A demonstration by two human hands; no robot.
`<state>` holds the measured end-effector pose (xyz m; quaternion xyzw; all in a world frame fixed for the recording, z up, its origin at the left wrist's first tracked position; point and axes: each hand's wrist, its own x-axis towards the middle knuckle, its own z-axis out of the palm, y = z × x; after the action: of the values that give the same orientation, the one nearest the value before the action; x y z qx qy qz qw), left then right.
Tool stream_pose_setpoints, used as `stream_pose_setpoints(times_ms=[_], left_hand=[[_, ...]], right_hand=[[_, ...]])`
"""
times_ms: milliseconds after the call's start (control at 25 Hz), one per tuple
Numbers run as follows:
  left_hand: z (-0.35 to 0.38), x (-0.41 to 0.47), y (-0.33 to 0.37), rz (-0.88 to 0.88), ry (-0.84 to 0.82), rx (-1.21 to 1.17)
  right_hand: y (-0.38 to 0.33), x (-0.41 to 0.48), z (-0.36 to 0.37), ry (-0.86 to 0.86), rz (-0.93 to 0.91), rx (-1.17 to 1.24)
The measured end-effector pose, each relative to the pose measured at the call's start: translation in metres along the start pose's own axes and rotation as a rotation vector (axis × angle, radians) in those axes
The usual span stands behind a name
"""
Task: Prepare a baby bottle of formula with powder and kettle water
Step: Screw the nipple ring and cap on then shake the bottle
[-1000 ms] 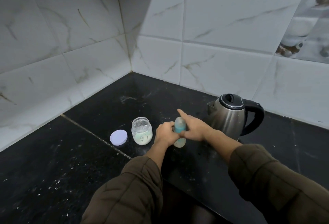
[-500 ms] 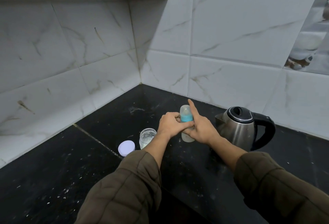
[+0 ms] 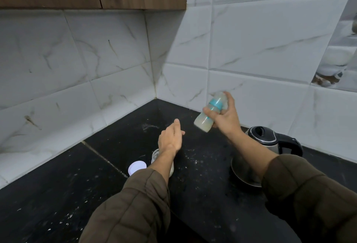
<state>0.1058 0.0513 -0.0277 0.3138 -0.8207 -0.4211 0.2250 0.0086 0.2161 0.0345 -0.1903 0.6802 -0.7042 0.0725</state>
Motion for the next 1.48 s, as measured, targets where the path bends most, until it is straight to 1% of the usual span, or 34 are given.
stream_pose_setpoints(times_ms=[80,120,160,200,320,360,400,440,560,600,640,680,800,840,880,920,960,1040,1080,1120,1160,1280,1320,1360,1400,1440,1480], left_hand=[[0.002,0.003,-0.001,-0.008,0.017,0.062],[0.003,0.005,-0.002,-0.01,0.024,0.085],[0.004,0.006,-0.003,-0.012,0.03,0.101],[0.004,0.007,-0.005,-0.013,0.037,0.116],[0.004,0.01,-0.01,0.019,0.035,0.182],[0.006,0.012,-0.013,0.025,0.027,0.199],[0.007,0.013,-0.014,0.026,0.016,0.213],[0.009,0.013,-0.014,0.032,0.008,0.223],[0.013,0.011,-0.008,0.08,-0.027,0.297],[0.015,0.011,-0.005,0.101,-0.044,0.335],[0.015,0.011,-0.003,0.124,-0.056,0.356],[0.016,0.011,-0.003,0.135,-0.063,0.349],[0.016,0.015,-0.006,0.108,-0.06,0.286],[0.016,0.016,-0.006,0.101,-0.056,0.283],[0.016,0.016,-0.006,0.107,-0.054,0.289],[0.015,0.016,-0.004,0.116,-0.054,0.298],[0.014,0.016,-0.003,0.131,-0.056,0.318],[0.012,0.015,0.003,0.157,-0.081,0.397],[0.011,0.015,0.005,0.165,-0.092,0.424],[0.011,0.016,0.005,0.169,-0.095,0.433],[0.011,0.016,0.005,0.164,-0.093,0.42],[0.01,0.016,0.002,0.132,-0.069,0.343],[0.009,0.016,0.0,0.124,-0.065,0.335],[0.01,0.017,-0.001,0.121,-0.065,0.33],[0.01,0.018,-0.001,0.116,-0.063,0.327],[0.01,0.019,-0.001,0.125,-0.062,0.331],[0.009,0.019,0.001,0.135,-0.065,0.338]], right_hand=[[-0.003,-0.012,0.005,-0.225,0.017,-0.086],[-0.005,-0.014,0.006,-0.262,0.014,-0.1],[-0.008,-0.013,0.006,-0.245,0.015,-0.066],[-0.012,-0.011,0.005,-0.181,0.012,0.009],[-0.026,0.002,0.002,0.126,0.051,0.339],[-0.028,0.006,0.002,0.161,0.072,0.416],[-0.031,0.005,0.003,0.134,0.08,0.409],[-0.032,0.001,0.005,0.049,0.08,0.329],[-0.029,-0.014,0.01,-0.324,0.051,-0.004],[-0.027,-0.017,0.011,-0.375,0.038,-0.046],[-0.028,-0.017,0.011,-0.367,0.031,-0.029],[-0.029,-0.015,0.01,-0.302,0.026,0.027],[-0.037,-0.001,0.008,0.007,0.048,0.309],[-0.039,0.004,0.007,0.061,0.066,0.4],[-0.04,0.006,0.007,0.063,0.071,0.432],[-0.041,0.004,0.007,0.008,0.066,0.394],[-0.042,0.001,0.008,-0.091,0.059,0.304],[-0.04,-0.01,0.01,-0.345,0.037,0.069],[-0.038,-0.013,0.01,-0.43,0.023,-0.015],[-0.036,-0.013,0.01,-0.445,0.018,-0.035],[-0.036,-0.013,0.009,-0.398,0.012,0.018],[-0.042,-0.001,0.007,-0.055,0.021,0.356],[-0.045,0.003,0.006,0.03,0.037,0.463],[-0.047,0.007,0.005,0.068,0.057,0.528],[-0.05,0.006,0.005,0.044,0.061,0.522],[-0.051,0.004,0.004,-0.034,0.055,0.452],[-0.052,0.0,0.004,-0.148,0.045,0.34]])
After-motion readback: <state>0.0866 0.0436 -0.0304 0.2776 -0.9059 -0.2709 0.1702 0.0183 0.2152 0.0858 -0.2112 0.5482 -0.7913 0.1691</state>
